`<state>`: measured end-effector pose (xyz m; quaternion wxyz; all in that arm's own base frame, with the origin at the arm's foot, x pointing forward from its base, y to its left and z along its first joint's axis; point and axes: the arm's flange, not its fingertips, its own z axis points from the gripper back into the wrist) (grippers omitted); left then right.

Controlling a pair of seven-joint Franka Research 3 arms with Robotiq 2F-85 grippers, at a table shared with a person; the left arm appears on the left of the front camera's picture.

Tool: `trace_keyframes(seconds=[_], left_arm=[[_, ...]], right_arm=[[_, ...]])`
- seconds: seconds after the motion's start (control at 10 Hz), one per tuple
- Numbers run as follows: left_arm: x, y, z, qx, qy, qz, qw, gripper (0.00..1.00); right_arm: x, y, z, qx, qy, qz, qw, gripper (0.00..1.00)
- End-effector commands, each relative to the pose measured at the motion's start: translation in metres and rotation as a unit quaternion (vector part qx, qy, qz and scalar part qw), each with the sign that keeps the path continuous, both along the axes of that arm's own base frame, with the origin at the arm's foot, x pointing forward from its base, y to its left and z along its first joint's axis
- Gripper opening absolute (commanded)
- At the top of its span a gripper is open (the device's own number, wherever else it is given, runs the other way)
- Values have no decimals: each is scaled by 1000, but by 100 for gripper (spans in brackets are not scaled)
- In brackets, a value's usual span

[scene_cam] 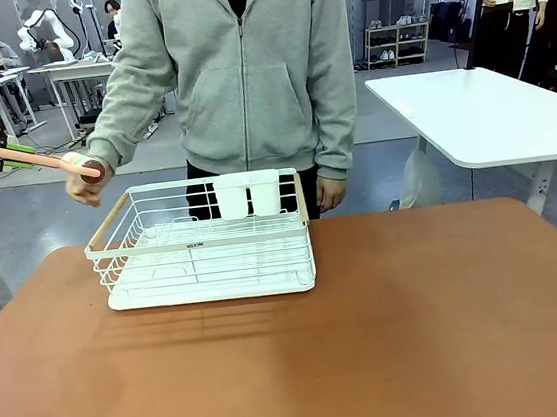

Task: Clean the table.
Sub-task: Pick up the Lint Roller when the human hands it over, then clean the table with the Lint Roller when the human lifts the Dish drying rack.

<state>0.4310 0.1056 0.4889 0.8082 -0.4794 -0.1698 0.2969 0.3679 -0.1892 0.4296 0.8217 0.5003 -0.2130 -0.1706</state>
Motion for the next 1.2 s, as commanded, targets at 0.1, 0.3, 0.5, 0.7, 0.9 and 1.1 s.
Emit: trace_keyframes(seconds=[0.1, 0.3, 0.5, 0.7, 0.9, 1.1], left_arm=[[0, -1, 2, 3, 2, 1, 1000, 0], [0, -1, 2, 3, 2, 1, 1000, 0], [0, -1, 2, 3, 2, 1, 1000, 0], [0, -1, 2, 3, 2, 1, 1000, 0], [0, -1, 2, 3, 2, 1, 1000, 0], [0, -1, 2, 3, 2, 1, 1000, 0]], right_arm=[[0, 0, 2, 5, -4, 0, 1000, 100], [0, 0, 2, 5, -4, 0, 1000, 100], [0, 0, 2, 5, -4, 0, 1000, 100], [0, 0, 2, 5, -4, 0, 1000, 100], [0, 0, 2, 5, -4, 0, 1000, 100], [0, 0, 2, 5, -4, 0, 1000, 100]])
